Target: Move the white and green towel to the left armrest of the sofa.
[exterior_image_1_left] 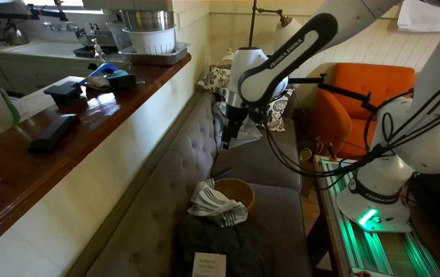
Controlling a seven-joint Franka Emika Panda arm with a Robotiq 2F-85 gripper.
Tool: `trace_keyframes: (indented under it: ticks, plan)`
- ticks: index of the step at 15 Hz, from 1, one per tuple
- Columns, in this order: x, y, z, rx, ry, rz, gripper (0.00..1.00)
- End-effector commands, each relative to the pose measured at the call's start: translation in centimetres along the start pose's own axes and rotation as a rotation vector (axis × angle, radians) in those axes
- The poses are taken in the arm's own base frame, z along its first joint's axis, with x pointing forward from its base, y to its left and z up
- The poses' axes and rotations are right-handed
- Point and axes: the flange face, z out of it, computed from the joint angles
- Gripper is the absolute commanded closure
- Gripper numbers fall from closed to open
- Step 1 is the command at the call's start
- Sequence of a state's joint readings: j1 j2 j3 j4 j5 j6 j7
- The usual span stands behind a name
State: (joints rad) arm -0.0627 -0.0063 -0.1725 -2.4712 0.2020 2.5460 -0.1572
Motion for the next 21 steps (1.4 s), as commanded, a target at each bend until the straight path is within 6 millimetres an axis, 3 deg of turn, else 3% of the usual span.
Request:
trace_keyframes:
  ticks: [1,2,3,5,7,9,13,17,21]
  plan:
    - [3.4,-1.3,7.1,0.028,-0.106,0.1,0.0]
    - [3.5,-2.3,7.2,0.086,-0.128,0.049,0.0]
    - [1.8,-1.3,5.7,0.024,-0.089,0.056,0.0]
    - [2.7,-2.3,7.9,0.047,-0.119,0.049,0.0]
    - [2.3,-2.4,7.6,0.032,-0.128,0.06,0.0]
    - [0.8,-1.2,9.3,-0.031,-0.191,0.074,0.0]
    - [-4.1,0.9,13.8,-0.07,-0.322,-0.013,0.0]
    - [-7.4,-1.6,17.8,-0.007,-0.308,0.068,0.0]
    - [-8.9,-6.8,21.0,0.046,-0.238,0.12,0.0]
